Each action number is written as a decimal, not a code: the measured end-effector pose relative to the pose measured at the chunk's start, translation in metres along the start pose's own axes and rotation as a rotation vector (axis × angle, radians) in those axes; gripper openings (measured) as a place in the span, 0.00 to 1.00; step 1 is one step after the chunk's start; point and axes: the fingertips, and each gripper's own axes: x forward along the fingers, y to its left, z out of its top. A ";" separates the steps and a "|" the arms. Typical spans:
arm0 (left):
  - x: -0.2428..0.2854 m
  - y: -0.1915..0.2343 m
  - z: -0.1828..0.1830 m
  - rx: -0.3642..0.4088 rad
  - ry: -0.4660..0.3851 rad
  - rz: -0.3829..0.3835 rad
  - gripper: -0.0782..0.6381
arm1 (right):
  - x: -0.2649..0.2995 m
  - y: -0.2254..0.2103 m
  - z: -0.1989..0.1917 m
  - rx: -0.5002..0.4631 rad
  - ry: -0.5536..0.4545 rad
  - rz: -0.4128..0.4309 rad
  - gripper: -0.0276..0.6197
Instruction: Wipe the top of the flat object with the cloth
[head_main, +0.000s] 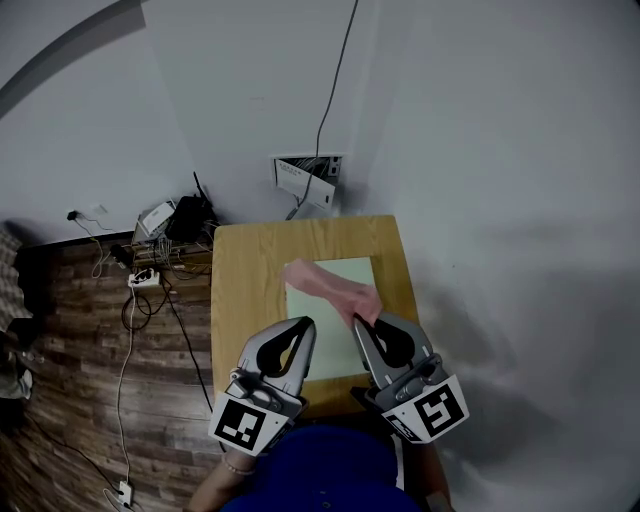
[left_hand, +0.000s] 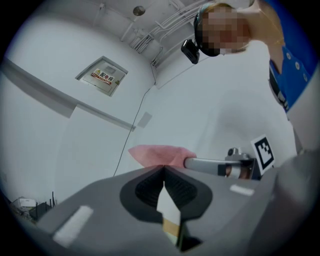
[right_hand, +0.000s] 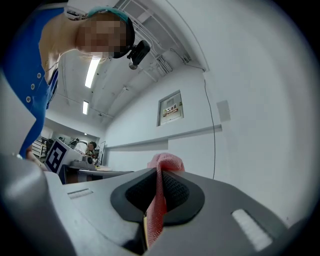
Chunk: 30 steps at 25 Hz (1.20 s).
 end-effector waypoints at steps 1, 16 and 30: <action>0.000 -0.001 0.004 0.000 -0.012 -0.001 0.11 | 0.000 0.000 0.002 -0.001 -0.007 -0.008 0.06; 0.007 -0.008 0.011 0.016 -0.017 0.009 0.11 | -0.001 -0.003 0.001 0.007 -0.002 -0.045 0.06; 0.006 -0.008 0.008 0.023 -0.017 0.026 0.11 | 0.002 -0.001 -0.002 0.021 -0.008 -0.033 0.06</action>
